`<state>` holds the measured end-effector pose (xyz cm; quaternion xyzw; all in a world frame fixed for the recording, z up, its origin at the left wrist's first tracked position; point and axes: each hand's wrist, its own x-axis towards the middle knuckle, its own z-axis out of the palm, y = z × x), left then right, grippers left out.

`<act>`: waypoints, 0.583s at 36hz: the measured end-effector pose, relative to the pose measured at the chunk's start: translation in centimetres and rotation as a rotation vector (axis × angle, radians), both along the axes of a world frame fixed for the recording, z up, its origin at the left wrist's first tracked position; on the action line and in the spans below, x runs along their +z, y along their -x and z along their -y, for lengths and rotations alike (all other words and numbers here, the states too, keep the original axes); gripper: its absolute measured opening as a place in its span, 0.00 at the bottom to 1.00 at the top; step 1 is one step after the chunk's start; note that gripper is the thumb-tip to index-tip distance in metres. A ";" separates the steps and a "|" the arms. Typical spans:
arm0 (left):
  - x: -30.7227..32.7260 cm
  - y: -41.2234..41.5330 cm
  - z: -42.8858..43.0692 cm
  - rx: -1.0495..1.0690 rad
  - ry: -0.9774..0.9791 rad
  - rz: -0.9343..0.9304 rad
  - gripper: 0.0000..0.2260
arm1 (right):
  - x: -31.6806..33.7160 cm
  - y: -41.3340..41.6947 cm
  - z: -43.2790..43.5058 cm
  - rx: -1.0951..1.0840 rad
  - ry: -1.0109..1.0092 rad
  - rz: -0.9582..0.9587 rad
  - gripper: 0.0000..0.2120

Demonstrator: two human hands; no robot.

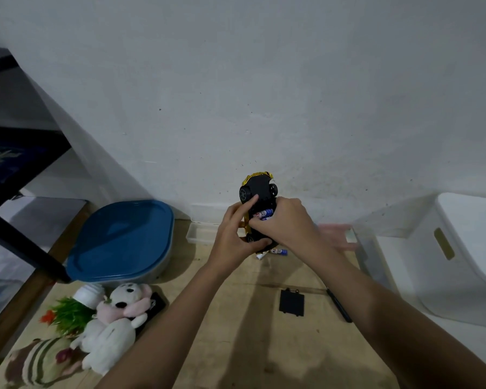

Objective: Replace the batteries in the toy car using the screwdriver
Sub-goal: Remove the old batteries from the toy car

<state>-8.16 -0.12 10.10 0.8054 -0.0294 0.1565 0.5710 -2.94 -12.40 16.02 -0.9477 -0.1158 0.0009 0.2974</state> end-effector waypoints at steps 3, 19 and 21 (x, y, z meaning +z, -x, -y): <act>0.2 0.0 0.0 -0.010 -0.005 -0.012 0.40 | 0.1 0.3 0.0 -0.017 -0.007 -0.026 0.17; 1.5 0.1 -1.4 -0.098 0.186 -0.117 0.38 | 0.6 0.5 1.5 0.172 -0.041 0.220 0.18; 1.6 0.0 -1.6 -0.128 0.181 -0.141 0.38 | 0.6 0.2 1.7 0.297 0.019 0.232 0.13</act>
